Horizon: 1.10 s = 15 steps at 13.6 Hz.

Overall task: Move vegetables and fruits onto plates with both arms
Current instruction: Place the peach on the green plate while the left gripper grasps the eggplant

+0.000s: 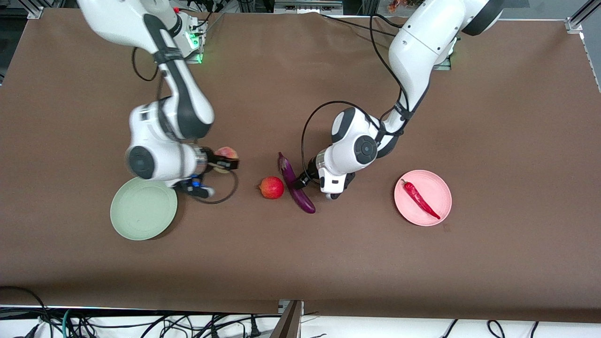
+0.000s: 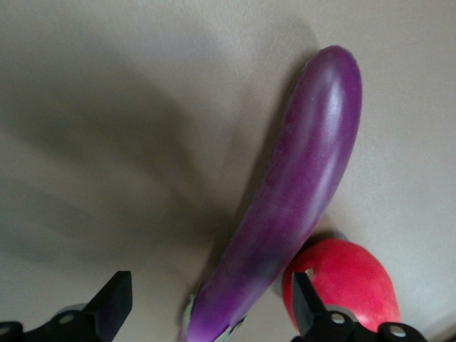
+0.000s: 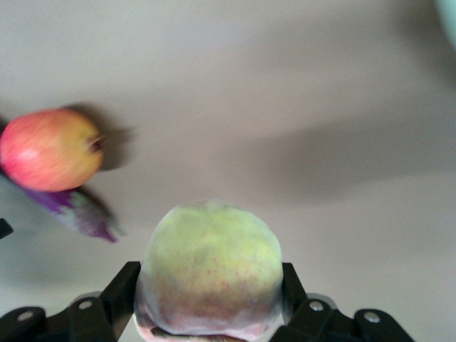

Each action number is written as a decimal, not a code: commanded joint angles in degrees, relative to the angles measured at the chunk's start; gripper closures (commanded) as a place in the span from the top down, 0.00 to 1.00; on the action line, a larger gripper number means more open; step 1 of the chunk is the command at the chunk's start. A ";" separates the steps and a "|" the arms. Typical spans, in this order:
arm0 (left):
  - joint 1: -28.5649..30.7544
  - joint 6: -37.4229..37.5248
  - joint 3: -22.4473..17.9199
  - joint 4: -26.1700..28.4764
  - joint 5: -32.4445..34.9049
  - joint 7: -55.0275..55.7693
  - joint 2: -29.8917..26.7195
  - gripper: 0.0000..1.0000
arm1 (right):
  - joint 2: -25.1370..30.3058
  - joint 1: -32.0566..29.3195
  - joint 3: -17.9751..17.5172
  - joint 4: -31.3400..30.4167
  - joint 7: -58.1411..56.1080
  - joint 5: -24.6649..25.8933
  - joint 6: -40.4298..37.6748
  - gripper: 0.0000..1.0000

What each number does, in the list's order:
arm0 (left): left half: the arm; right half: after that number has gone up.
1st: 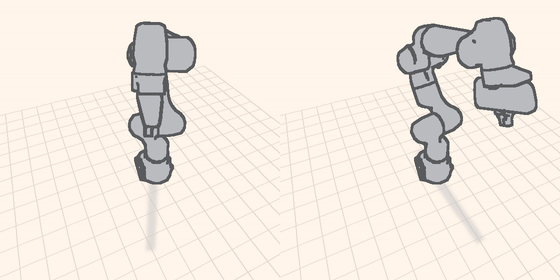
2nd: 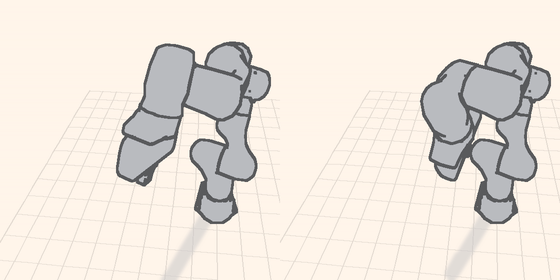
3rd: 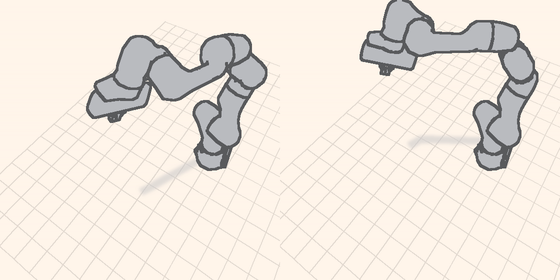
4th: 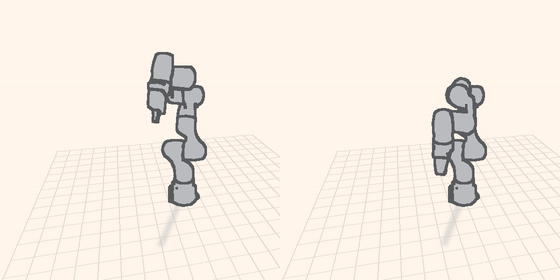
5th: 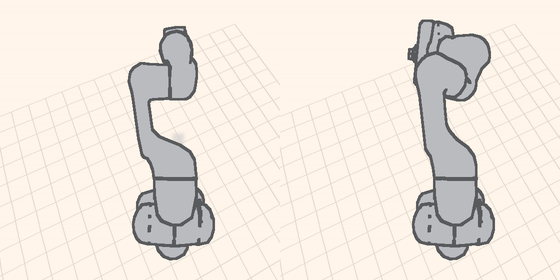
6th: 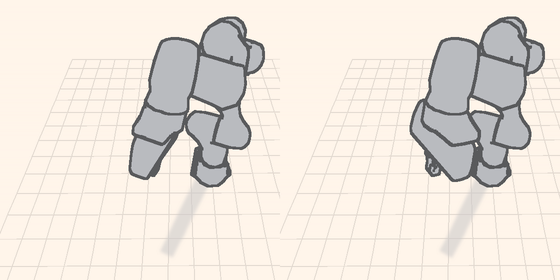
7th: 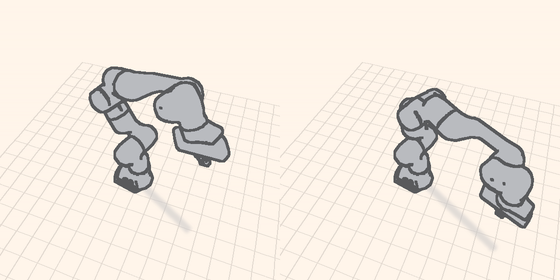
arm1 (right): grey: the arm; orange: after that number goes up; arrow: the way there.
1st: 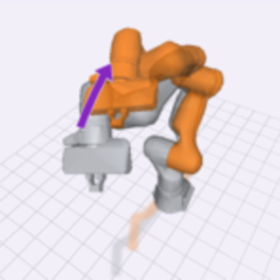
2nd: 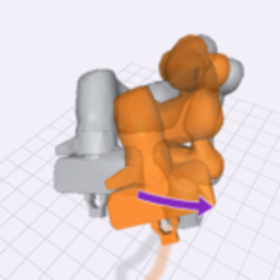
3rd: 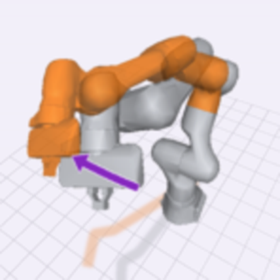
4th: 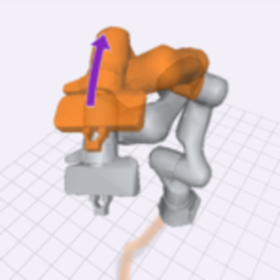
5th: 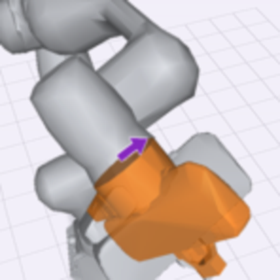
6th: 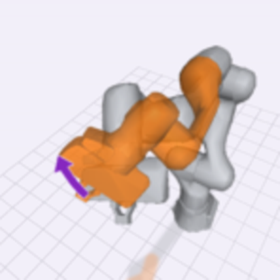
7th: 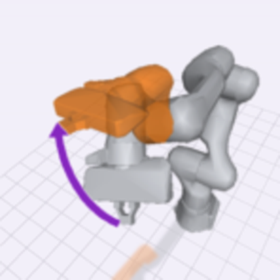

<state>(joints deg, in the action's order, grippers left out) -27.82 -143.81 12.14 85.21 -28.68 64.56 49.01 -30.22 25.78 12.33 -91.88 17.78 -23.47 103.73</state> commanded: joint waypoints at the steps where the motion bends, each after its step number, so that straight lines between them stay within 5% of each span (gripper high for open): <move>1: -2.75 0.11 -3.69 -3.47 1.85 1.80 1.88 0.99 | -0.89 -0.99 7.60 0.65 -13.59 -0.44 -1.52 0.33; 4: -5.22 -0.07 -5.64 -5.31 4.68 4.25 3.19 0.98 | -5.80 -6.69 10.09 1.44 -25.83 -0.44 3.12 0.32; 10: -9.44 -0.77 -8.98 -6.02 4.69 6.02 4.51 0.62 | -12.67 -12.42 10.00 1.53 -39.66 -0.62 17.81 0.32; 14: -9.44 -0.77 -8.98 -5.94 4.69 6.02 4.51 0.62 | -12.85 -12.51 10.00 1.53 -39.75 -0.62 18.26 0.33; 15: -9.44 -0.77 -8.98 -5.94 4.77 5.84 4.51 0.56 | -12.93 -12.51 10.00 1.53 -39.67 -0.70 18.26 0.45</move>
<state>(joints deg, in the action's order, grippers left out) -36.61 -144.60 3.97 80.67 -25.22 69.27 52.61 -42.49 13.75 22.63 -91.05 -20.75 -23.68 121.48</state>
